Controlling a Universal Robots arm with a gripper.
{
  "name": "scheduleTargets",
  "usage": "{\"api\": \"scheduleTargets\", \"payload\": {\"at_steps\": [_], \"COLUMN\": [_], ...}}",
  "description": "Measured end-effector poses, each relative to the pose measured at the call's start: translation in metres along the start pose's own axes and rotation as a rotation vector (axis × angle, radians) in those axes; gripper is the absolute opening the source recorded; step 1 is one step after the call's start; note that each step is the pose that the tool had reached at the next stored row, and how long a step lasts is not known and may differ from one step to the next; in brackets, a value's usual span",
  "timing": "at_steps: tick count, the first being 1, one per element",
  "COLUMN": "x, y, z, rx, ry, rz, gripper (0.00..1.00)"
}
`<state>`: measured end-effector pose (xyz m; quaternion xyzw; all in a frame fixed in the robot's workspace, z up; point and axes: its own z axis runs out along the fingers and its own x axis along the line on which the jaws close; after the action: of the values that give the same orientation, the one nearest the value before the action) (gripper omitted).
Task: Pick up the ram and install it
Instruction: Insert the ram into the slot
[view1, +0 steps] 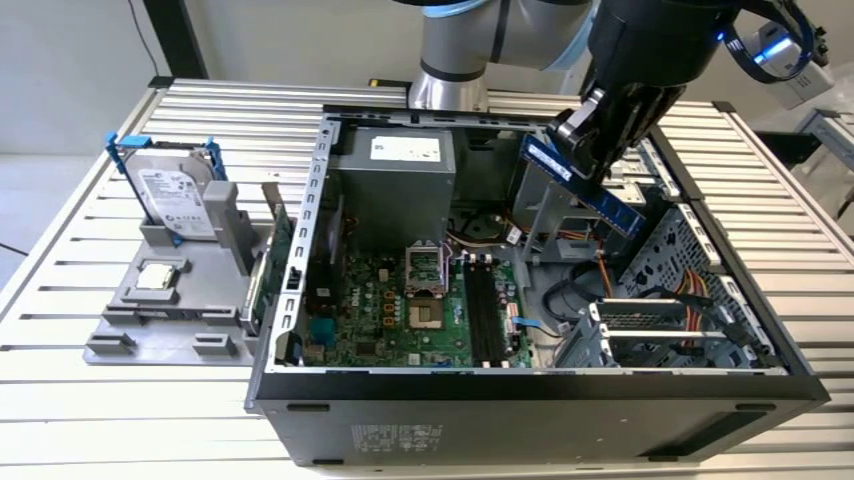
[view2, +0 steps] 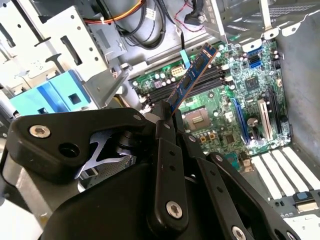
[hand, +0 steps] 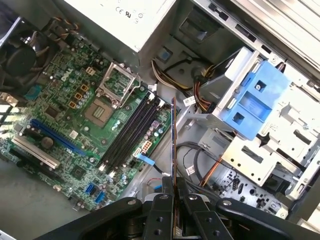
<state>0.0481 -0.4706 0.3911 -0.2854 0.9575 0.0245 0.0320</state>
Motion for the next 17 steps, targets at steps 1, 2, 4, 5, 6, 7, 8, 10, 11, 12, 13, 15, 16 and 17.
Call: {"api": "scheduleTargets", "payload": {"at_steps": [1,2,4,5,6,7,8,10,11,12,13,15,16,17], "x": [0.0,0.0,0.0,0.0,0.0,0.0,0.0,0.0,0.0,0.0,0.0,0.0,0.0,0.0], "y": [0.0,0.0,0.0,0.0,0.0,0.0,0.0,0.0,0.0,0.0,0.0,0.0,0.0,0.0], "z": [0.0,0.0,0.0,0.0,0.0,0.0,0.0,0.0,0.0,0.0,0.0,0.0,0.0,0.0], "rx": [0.0003,0.0006,0.0013,0.0016,0.0019,0.0022,0.0025,0.0031,0.0034,0.0037,0.004,0.0046,0.005,0.0053], "ry": [-0.0001,-0.0003,-0.0005,-0.0006,-0.0007,-0.0008,-0.0009,-0.0012,-0.0013,-0.0014,-0.0016,-0.0018,-0.0019,-0.002], "rz": [0.004,0.008,0.017,0.021,0.025,0.029,0.033,0.041,0.045,0.05,0.053,0.062,0.066,0.07], "gripper": [0.0,0.0,0.0,0.0,0.0,0.0,0.0,0.0,0.0,0.0,0.0,0.0,0.0,0.0]}}
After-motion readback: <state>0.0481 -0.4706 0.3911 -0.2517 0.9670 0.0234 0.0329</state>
